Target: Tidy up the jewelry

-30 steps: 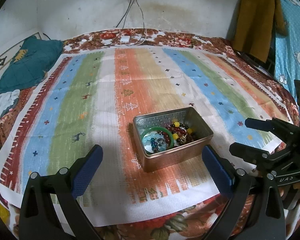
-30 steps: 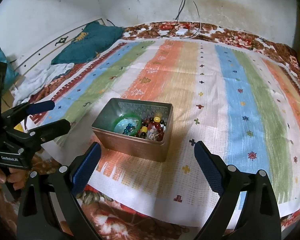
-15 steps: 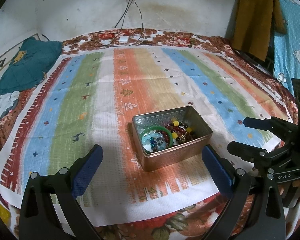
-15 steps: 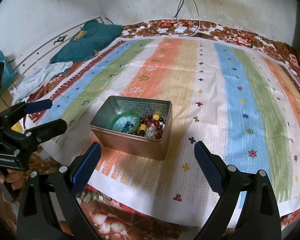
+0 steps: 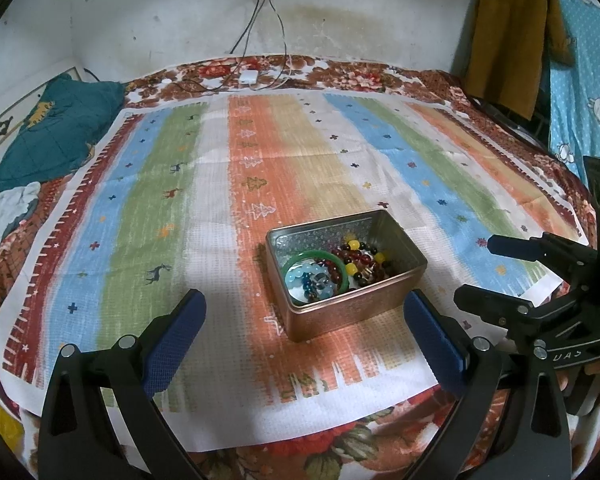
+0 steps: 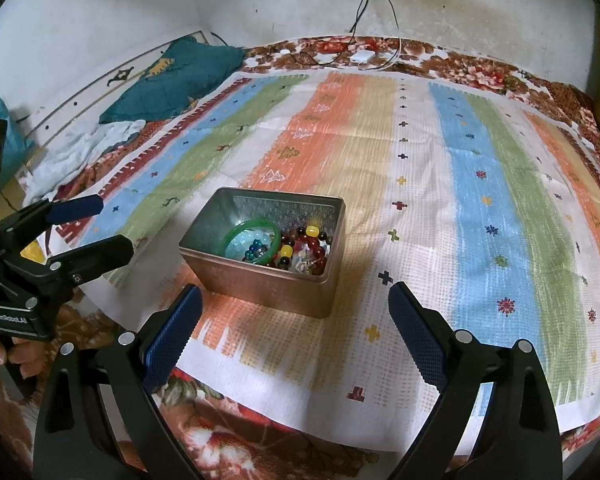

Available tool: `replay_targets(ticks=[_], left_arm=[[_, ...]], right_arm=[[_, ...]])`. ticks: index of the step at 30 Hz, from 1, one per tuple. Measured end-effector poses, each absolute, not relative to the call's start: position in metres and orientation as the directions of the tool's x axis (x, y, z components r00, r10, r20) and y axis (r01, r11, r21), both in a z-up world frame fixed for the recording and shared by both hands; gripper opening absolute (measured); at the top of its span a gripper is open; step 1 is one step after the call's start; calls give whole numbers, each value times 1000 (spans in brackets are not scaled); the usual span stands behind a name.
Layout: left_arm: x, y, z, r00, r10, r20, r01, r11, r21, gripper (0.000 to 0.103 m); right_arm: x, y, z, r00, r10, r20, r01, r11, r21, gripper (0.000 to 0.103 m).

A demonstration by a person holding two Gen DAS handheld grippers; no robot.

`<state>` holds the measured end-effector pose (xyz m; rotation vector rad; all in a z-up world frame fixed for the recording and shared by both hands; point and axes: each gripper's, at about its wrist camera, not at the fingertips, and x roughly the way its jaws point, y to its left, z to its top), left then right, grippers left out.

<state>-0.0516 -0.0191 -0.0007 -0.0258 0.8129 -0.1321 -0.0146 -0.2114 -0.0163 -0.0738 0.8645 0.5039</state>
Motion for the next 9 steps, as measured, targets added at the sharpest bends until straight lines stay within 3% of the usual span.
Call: replay_targets(ticks=[9], left_arm=[[-50,-15,-2,672,-115,-732,87,993,-76,97]], right_arm=[[-14,-211,-20,529,398,-750,-458,877,142,95]])
